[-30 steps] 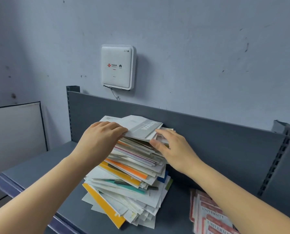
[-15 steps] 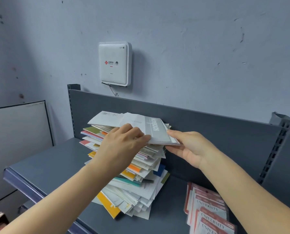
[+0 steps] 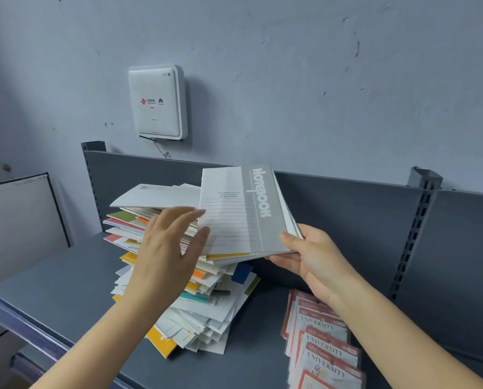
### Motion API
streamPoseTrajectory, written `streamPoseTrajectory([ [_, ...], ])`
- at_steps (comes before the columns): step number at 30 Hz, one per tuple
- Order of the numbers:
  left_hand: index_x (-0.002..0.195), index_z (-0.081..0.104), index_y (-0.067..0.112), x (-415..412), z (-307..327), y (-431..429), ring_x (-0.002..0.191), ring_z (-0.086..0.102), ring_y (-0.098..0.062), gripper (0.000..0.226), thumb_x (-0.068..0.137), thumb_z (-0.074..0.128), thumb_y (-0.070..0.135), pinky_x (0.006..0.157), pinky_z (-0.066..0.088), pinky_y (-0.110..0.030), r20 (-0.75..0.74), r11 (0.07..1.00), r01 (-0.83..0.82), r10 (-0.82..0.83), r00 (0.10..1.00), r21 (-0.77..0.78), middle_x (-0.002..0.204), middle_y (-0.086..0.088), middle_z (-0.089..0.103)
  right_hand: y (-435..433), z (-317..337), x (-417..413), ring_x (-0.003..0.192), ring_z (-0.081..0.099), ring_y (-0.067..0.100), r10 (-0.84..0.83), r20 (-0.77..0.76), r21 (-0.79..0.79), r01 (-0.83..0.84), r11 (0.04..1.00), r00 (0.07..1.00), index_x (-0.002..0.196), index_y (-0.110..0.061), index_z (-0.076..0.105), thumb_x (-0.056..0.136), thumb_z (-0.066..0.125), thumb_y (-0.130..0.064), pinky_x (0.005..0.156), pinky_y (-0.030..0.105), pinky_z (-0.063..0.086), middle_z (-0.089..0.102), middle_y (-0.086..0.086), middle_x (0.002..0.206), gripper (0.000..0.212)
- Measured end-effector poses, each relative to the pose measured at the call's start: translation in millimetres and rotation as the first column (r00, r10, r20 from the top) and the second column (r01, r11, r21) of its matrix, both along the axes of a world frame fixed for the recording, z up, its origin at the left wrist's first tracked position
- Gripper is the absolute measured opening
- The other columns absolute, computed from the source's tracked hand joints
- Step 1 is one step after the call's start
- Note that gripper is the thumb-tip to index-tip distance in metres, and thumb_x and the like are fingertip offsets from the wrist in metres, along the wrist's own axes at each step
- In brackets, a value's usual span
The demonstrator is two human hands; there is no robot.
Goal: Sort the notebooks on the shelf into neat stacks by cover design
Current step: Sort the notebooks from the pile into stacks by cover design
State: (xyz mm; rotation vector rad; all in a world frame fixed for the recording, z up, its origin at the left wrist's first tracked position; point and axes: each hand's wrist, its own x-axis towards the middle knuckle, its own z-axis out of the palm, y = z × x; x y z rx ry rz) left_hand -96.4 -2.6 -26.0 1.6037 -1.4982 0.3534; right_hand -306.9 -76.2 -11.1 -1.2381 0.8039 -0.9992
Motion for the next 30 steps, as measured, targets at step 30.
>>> streamPoseTrajectory([
  [30,0.133,0.023,0.058,-154.6,-85.9,-5.8,0.125,0.045,-0.004,0.086,0.08,0.053,-0.003,0.101,0.049,-0.037,-0.753,0.483,0.838,-0.444,0.486,0.256,0.129,0.021,0.048,49.3,-98.4,-134.4,0.107,0.058,0.004,-0.346,-0.363,-0.035,0.359,0.933,0.865,0.118,-0.037,0.051,0.098,0.048,-0.011,0.086,0.025,0.049,0.061,-0.018,0.117,0.034],
])
